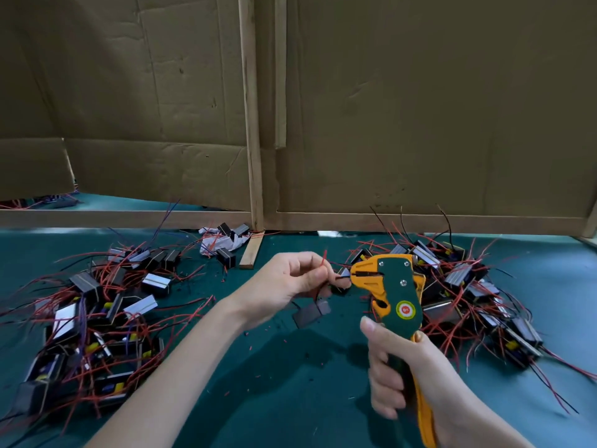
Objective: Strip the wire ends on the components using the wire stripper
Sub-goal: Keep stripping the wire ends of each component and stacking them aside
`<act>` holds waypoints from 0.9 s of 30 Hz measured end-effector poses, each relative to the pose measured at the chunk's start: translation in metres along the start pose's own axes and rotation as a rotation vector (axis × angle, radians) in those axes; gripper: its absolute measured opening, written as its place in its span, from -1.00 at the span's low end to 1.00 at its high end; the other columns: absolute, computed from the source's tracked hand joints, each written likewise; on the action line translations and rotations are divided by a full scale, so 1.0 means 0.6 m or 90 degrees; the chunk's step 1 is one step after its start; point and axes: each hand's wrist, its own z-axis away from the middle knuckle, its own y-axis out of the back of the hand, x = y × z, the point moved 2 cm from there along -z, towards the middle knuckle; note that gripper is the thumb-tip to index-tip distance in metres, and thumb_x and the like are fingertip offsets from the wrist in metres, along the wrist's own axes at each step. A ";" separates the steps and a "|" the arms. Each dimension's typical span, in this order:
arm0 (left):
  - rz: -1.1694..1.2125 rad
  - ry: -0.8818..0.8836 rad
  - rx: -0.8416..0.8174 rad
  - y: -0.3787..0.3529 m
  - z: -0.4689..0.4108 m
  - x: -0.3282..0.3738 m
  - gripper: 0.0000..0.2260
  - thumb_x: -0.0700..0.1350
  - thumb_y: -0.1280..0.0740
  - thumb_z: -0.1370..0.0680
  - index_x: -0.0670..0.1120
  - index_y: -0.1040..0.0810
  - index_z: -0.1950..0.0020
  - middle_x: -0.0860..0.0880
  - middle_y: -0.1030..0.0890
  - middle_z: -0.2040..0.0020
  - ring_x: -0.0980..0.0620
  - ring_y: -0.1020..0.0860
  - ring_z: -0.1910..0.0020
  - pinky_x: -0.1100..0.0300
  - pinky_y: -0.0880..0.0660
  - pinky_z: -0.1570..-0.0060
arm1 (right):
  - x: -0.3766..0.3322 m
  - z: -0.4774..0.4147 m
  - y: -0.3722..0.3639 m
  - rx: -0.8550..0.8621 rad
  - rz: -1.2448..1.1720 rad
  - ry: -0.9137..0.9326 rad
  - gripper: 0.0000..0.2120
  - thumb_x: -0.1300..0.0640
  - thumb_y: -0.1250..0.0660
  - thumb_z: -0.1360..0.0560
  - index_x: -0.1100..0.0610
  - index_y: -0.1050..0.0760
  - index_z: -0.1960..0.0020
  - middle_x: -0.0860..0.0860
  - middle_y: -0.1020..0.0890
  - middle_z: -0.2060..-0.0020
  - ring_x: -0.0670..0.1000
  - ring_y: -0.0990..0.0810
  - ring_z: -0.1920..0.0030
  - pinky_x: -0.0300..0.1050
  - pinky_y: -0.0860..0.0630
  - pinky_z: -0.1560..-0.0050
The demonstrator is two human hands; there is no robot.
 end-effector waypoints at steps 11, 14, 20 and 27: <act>-0.107 -0.082 0.155 0.019 -0.003 0.018 -0.83 -0.07 -0.44 -0.35 -0.06 -0.71 0.10 0.01 -0.71 0.20 0.16 -0.55 0.33 0.32 -0.49 0.22 | -0.008 -0.018 0.011 -0.192 -0.081 0.039 -0.67 0.21 -0.61 -0.24 0.25 -0.50 0.15 0.26 -0.48 0.31 0.24 -0.54 0.28 0.17 -0.56 0.15; -0.172 -0.095 0.163 0.014 -0.003 0.028 -0.89 -0.03 -0.51 -0.30 0.01 -0.72 0.22 -0.07 -0.66 0.33 0.10 -0.54 0.38 0.27 -0.48 0.27 | -0.005 -0.016 0.005 -0.217 -0.067 0.035 -0.68 0.21 -0.62 -0.23 0.25 -0.51 0.17 0.27 -0.49 0.32 0.24 -0.53 0.29 0.18 -0.55 0.15; -0.184 -0.086 0.092 0.002 0.000 0.034 -0.95 -0.19 -0.48 -0.44 -0.05 -0.70 0.19 0.10 -0.61 0.39 0.22 -0.44 0.43 0.44 -0.35 0.38 | -0.005 -0.013 0.004 -0.235 -0.044 0.028 -0.68 0.20 -0.60 -0.27 0.25 -0.48 0.17 0.25 -0.49 0.33 0.24 -0.53 0.28 0.19 -0.54 0.13; -0.162 -0.062 0.067 -0.002 0.006 0.041 -0.91 -0.05 -0.47 -0.37 -0.02 -0.71 0.17 -0.16 -0.65 0.23 0.03 -0.49 0.25 0.24 -0.42 0.21 | -0.011 -0.008 0.006 -0.237 -0.012 0.022 -0.73 0.15 -0.55 -0.36 0.23 -0.47 0.21 0.22 -0.48 0.36 0.19 -0.52 0.33 0.14 -0.54 0.17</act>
